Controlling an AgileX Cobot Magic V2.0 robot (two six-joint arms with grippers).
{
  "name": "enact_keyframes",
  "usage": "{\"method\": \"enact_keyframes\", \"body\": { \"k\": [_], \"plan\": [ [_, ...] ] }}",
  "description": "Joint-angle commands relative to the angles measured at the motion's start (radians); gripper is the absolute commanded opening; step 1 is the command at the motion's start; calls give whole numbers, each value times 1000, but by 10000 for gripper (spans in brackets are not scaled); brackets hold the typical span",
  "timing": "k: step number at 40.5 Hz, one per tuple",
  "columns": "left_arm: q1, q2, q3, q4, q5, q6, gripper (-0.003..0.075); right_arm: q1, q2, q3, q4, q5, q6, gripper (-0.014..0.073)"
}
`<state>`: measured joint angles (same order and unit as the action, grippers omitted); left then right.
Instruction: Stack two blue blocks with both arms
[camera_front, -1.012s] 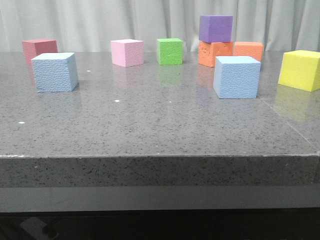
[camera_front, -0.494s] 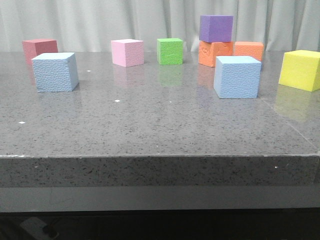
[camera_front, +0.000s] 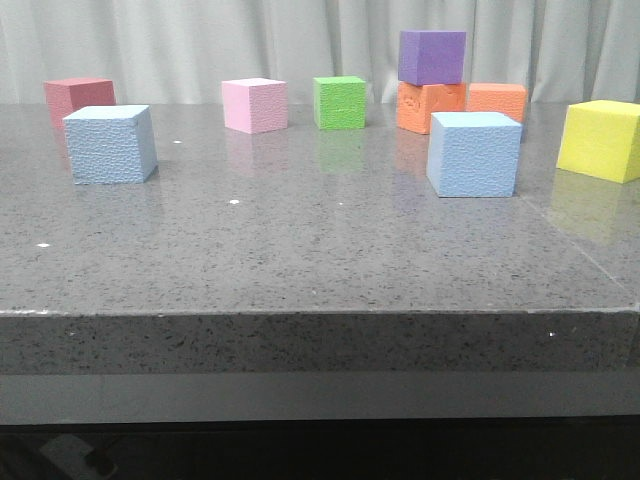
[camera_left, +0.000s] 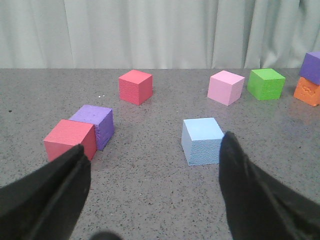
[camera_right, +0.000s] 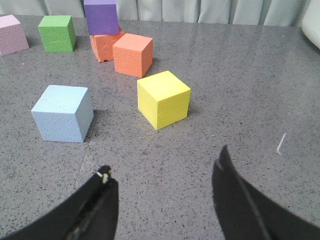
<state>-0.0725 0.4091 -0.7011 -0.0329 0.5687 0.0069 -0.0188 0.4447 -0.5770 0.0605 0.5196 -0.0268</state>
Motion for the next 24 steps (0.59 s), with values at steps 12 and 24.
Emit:
{"method": "enact_keyframes", "body": {
  "k": [12, 24],
  "plan": [
    [3, 13, -27, 0, -84, -7, 545, 0, 14, -33, 25, -88, 0, 450],
    [3, 13, -27, 0, -84, -7, 545, 0, 36, -81, 60, -48, -19, 603]
  ]
}}
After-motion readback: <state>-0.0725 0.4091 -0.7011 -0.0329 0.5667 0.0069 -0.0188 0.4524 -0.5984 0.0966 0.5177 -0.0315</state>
